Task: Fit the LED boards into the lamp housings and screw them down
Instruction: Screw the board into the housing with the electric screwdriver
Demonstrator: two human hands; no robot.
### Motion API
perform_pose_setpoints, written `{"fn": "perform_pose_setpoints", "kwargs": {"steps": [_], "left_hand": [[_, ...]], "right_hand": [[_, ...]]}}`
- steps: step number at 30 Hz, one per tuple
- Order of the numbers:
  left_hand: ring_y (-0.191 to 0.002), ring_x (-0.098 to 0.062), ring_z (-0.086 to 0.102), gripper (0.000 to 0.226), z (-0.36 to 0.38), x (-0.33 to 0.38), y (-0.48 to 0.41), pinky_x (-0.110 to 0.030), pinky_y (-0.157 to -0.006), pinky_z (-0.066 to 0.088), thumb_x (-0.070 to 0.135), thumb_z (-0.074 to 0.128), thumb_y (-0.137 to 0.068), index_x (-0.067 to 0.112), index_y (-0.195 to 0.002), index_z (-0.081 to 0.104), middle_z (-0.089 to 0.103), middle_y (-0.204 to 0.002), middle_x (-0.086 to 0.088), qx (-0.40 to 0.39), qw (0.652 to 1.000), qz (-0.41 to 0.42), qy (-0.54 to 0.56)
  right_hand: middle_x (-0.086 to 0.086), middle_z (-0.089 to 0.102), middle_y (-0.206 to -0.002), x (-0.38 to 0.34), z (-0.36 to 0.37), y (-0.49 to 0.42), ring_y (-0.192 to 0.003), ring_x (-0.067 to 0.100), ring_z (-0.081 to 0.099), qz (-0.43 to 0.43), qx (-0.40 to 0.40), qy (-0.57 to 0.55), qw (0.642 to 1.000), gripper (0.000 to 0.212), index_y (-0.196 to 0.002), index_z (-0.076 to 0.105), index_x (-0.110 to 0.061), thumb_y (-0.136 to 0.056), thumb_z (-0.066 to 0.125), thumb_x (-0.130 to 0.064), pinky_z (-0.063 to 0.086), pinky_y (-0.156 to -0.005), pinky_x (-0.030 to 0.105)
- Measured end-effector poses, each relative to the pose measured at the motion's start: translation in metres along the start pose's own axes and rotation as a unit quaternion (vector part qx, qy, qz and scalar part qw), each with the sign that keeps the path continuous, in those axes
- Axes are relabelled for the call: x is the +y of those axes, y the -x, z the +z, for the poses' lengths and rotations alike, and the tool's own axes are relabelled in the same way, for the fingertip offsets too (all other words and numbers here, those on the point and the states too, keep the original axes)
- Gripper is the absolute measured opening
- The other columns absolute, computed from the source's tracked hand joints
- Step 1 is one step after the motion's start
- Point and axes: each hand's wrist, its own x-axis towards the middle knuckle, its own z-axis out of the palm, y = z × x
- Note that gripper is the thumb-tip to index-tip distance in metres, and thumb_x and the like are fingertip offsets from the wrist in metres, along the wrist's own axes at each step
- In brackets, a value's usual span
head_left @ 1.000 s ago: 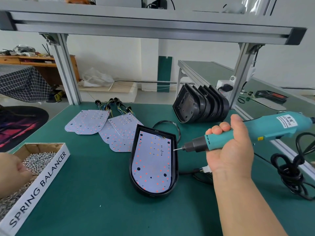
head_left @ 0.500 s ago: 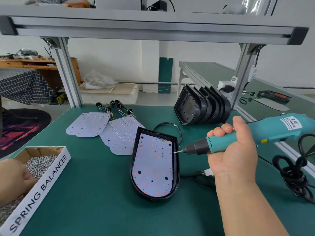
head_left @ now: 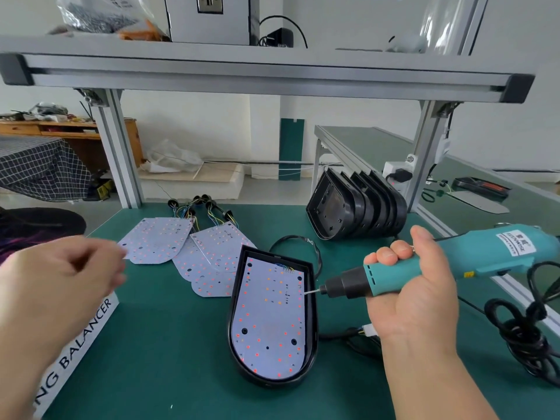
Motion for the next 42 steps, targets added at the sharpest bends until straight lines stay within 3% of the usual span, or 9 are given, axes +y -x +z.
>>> {"fn": "perform_pose_setpoints", "kwargs": {"steps": [2,5,13,16,21,24,33,37,42], "left_hand": [[-0.053,-0.007,0.066,0.013,0.034,0.028,0.017,-0.024,-0.054,0.055,0.011,0.062,-0.088,0.014,-0.08,0.072,0.07,-0.061,0.003,0.005,0.998,0.028,0.057],[-0.054,-0.009,0.066,0.029,0.077,0.051,0.04,-0.014,-0.052,0.052,-0.004,0.062,-0.084,0.017,-0.068,0.074,0.071,-0.062,-0.001,-0.074,0.984,0.064,0.146],[-0.066,-0.01,0.07,0.038,0.113,0.028,0.066,-0.024,-0.067,0.055,0.003,0.063,-0.085,0.037,-0.074,0.075,0.072,-0.069,-0.002,-0.135,0.986,0.05,0.085],[-0.065,-0.013,0.07,0.038,0.113,0.025,0.069,-0.016,-0.058,0.054,-0.003,0.06,-0.087,0.027,-0.069,0.075,0.073,-0.07,-0.003,-0.143,0.981,0.022,0.126],[-0.068,-0.021,0.072,0.028,0.117,0.031,0.077,-0.019,-0.054,0.054,-0.008,0.059,-0.083,0.015,-0.071,0.071,0.073,-0.074,-0.011,-0.179,0.945,-0.061,0.268],[-0.064,-0.019,0.071,0.009,0.119,0.031,0.081,-0.017,-0.05,0.052,0.007,0.065,-0.073,0.01,-0.072,0.074,0.074,-0.075,-0.012,-0.182,0.936,-0.083,0.288],[-0.051,-0.01,0.062,0.026,0.126,0.036,0.097,-0.016,-0.046,0.047,0.042,0.069,-0.05,0.024,-0.067,0.077,0.071,-0.065,-0.006,-0.244,0.941,-0.069,0.223],[-0.051,-0.01,0.063,0.008,0.129,0.036,0.101,-0.016,-0.046,0.047,0.029,0.069,-0.065,0.025,-0.066,0.076,0.071,-0.065,-0.007,-0.228,0.943,-0.074,0.23],[-0.052,-0.011,0.064,0.023,0.139,0.035,0.108,-0.017,-0.047,0.049,0.013,0.066,-0.083,0.019,-0.063,0.075,0.071,-0.065,-0.009,-0.188,0.948,-0.083,0.243]], "right_hand": [[-0.009,0.044,-0.06,0.0,0.0,0.0,-0.049,0.01,0.043,0.0,-0.001,0.003,1.0,0.016,-0.079,0.049,-0.022,-0.092,0.058,-0.021,0.045,-0.058,0.024],[-0.01,0.044,-0.06,-0.002,0.001,0.0,-0.049,0.009,0.043,0.001,0.0,-0.001,1.0,0.014,-0.081,0.05,-0.023,-0.093,0.058,-0.021,0.045,-0.058,0.024],[-0.011,0.043,-0.06,-0.003,0.006,0.006,-0.049,0.008,0.042,0.005,0.005,-0.03,1.0,0.011,-0.083,0.05,-0.023,-0.091,0.058,-0.021,0.045,-0.056,0.021],[-0.011,0.044,-0.06,-0.003,0.008,0.009,-0.049,0.008,0.042,0.004,0.001,-0.034,0.999,0.01,-0.082,0.052,-0.022,-0.091,0.056,-0.021,0.046,-0.057,0.021],[-0.012,0.044,-0.061,-0.005,0.011,0.012,-0.049,0.006,0.042,0.015,-0.001,-0.065,0.998,0.012,-0.079,0.054,-0.022,-0.091,0.056,-0.023,0.045,-0.059,0.022],[-0.012,0.044,-0.062,-0.006,0.012,0.013,-0.049,0.005,0.044,0.031,-0.004,-0.095,0.995,0.011,-0.082,0.056,-0.022,-0.092,0.054,-0.025,0.045,-0.06,0.022],[-0.012,0.043,-0.061,-0.003,0.014,0.016,-0.047,0.004,0.045,0.038,-0.006,-0.108,0.993,0.01,-0.083,0.055,-0.022,-0.091,0.054,-0.027,0.044,-0.061,0.022],[-0.012,0.043,-0.06,-0.002,0.014,0.016,-0.047,0.004,0.044,0.034,-0.002,-0.111,0.993,0.01,-0.083,0.055,-0.022,-0.092,0.054,-0.026,0.045,-0.061,0.022],[-0.012,0.042,-0.06,-0.002,0.016,0.018,-0.048,0.004,0.044,0.021,0.001,-0.118,0.993,0.015,-0.077,0.054,-0.022,-0.092,0.054,-0.024,0.045,-0.059,0.02]]}}
